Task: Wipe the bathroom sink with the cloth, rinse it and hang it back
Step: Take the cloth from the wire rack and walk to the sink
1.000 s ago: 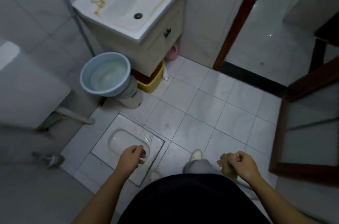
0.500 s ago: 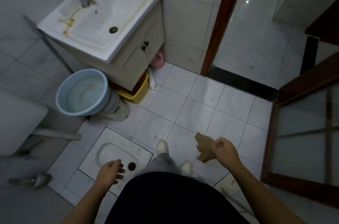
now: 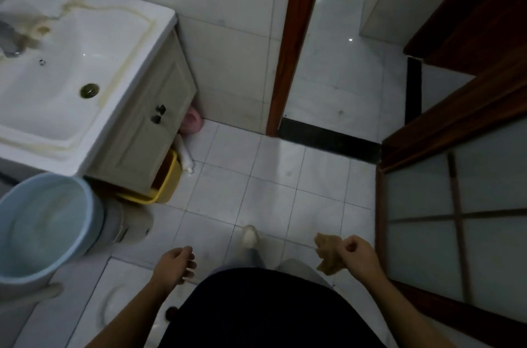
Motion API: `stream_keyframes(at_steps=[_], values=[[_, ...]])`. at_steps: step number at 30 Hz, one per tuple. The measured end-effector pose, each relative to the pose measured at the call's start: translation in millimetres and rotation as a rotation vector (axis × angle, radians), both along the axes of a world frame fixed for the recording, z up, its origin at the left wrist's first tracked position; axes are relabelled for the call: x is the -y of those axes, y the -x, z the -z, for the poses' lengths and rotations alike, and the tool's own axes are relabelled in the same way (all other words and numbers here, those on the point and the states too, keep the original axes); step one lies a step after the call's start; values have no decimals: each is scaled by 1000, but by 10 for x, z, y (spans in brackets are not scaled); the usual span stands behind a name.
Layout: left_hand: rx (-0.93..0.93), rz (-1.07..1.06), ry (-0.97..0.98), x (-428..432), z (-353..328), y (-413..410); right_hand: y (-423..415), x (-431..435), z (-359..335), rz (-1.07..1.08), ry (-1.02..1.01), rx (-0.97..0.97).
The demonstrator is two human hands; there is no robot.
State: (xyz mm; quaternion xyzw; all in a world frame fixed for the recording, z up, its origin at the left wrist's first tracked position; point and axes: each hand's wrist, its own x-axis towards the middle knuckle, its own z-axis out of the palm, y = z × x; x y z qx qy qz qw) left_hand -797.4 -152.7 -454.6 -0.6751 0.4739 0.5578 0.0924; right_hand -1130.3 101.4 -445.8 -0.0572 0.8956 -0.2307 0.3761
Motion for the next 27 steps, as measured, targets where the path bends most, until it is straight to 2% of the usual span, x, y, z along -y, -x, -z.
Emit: stream_keyframes(at_steps=[5,11,16,19,22,27], values=[[-70,219,78,648,-164,813,519,238,-41,41,-27,-32],[-102,178,103,1102,-229,1353,1197,1142,55,-85,-18,4],[6,-129,63,1191,-232,1292,1597,2398,73,-361,28,86],[64,-371,50,1094,-270,1212,1704,3187,113,-639,93,133],[93,-580,40,918,-354,1172,1596,3960,-17,-846,180,152],[136,-810,34,704,-299,1168,1342,4973,-145,-1052,238,160]])
